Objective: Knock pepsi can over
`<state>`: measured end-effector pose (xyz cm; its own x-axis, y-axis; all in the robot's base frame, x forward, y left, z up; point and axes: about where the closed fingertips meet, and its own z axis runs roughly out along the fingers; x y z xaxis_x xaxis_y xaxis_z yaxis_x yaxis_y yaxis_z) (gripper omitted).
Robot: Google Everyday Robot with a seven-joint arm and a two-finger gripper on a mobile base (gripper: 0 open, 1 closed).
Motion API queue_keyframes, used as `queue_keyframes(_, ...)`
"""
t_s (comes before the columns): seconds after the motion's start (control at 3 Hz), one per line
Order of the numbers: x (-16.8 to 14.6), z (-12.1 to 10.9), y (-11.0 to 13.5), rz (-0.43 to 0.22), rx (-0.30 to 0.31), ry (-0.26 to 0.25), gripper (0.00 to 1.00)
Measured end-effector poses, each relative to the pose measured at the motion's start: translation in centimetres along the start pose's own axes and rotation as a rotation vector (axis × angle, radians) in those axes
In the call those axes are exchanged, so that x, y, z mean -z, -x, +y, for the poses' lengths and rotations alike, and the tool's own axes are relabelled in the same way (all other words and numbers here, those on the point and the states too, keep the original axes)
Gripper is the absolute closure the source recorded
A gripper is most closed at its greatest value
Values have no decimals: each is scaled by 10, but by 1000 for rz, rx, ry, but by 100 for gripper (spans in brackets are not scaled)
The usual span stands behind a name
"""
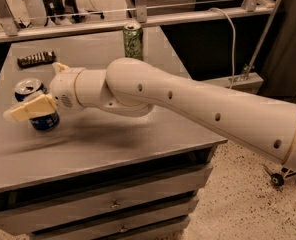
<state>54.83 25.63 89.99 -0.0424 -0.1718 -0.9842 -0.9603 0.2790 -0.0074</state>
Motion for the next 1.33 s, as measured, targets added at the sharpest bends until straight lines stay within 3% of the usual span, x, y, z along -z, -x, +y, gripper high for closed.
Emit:
queue_keyframes(0.33,-9,-12,5,-2,-39,-49,0)
queue_keyframes(1.0,3,-100,10,39,-63,-261,0)
queue_keyframes(1.33,6,-129,3,58,-69,-322,0)
